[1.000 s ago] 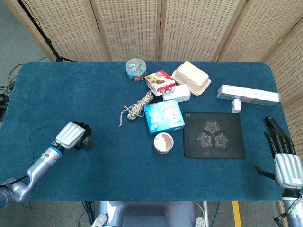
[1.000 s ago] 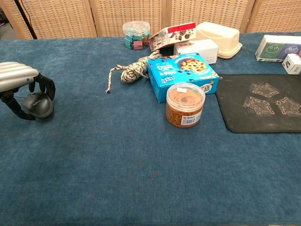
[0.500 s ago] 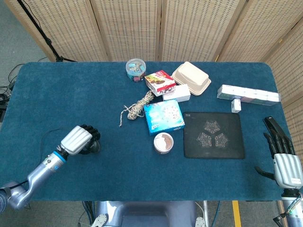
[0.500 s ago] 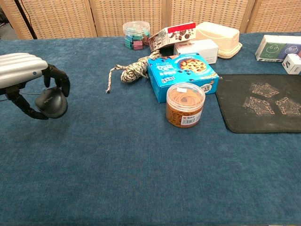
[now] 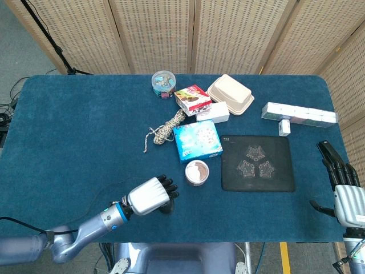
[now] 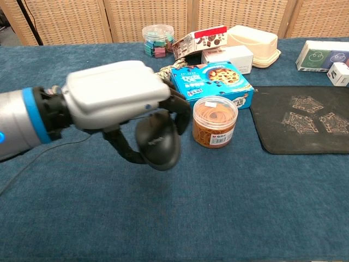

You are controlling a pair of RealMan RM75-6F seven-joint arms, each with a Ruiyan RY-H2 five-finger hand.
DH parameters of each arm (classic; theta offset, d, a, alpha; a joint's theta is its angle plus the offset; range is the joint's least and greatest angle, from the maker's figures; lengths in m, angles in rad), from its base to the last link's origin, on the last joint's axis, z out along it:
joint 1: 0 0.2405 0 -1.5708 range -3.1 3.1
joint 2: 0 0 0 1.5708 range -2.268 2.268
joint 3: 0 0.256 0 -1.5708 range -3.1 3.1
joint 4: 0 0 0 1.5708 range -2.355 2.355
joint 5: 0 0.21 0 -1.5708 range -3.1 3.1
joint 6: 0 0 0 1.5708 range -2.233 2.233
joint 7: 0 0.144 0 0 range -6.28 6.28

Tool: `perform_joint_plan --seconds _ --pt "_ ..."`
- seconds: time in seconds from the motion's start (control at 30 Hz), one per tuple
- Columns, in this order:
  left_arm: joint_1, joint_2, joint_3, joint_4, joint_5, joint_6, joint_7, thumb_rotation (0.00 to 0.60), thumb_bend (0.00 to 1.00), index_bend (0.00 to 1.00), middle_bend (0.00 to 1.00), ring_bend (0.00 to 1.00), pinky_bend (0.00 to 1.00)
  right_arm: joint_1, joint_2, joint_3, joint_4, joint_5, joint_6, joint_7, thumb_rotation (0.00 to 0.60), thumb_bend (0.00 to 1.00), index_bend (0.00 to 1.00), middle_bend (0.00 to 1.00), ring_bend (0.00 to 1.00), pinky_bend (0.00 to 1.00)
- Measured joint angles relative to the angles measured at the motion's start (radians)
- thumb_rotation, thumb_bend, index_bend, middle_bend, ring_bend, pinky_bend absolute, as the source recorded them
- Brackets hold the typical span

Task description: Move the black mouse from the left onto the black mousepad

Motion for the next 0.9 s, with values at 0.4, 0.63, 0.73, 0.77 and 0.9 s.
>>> perform_joint_plan --seconds 0.4,0.63,0.73,0.77,0.9 --pt "-0.092 -0.226 -0.074 0.092 -0.141 -0.126 0.148 0.6 0.24 0.51 0.45 0.35 0.42 0.001 0.011 0.005 0.006 0.016 -0.013 0.026 0.6 0.0 0.0 0.0 0.0 0.0" --pt "-0.121 -0.315 -0.104 0.168 -0.252 -0.159 0.223 0.6 0.22 0.07 0.12 0.17 0.41 -0.001 0.019 0.007 0.007 0.023 -0.016 0.042 0.6 0.0 0.0 0.0 0.0 0.0" --pt "-0.129 -0.327 -0.106 0.181 -0.263 -0.159 0.213 0.6 0.18 0.0 0.01 0.06 0.36 -0.002 0.02 0.007 0.006 0.026 -0.017 0.044 0.6 0.0 0.0 0.0 0.0 0.0" --pt "-0.13 -0.329 -0.106 0.183 -0.263 -0.157 0.205 0.6 0.16 0.0 0.0 0.02 0.34 -0.003 0.021 0.007 0.004 0.027 -0.017 0.043 0.6 0.0 0.0 0.0 0.0 0.0" --pt "-0.128 -0.315 -0.099 0.16 -0.247 -0.135 0.152 0.6 0.13 0.0 0.0 0.0 0.31 -0.004 0.021 0.006 0.001 0.025 -0.015 0.038 0.6 0.0 0.0 0.0 0.0 0.0"
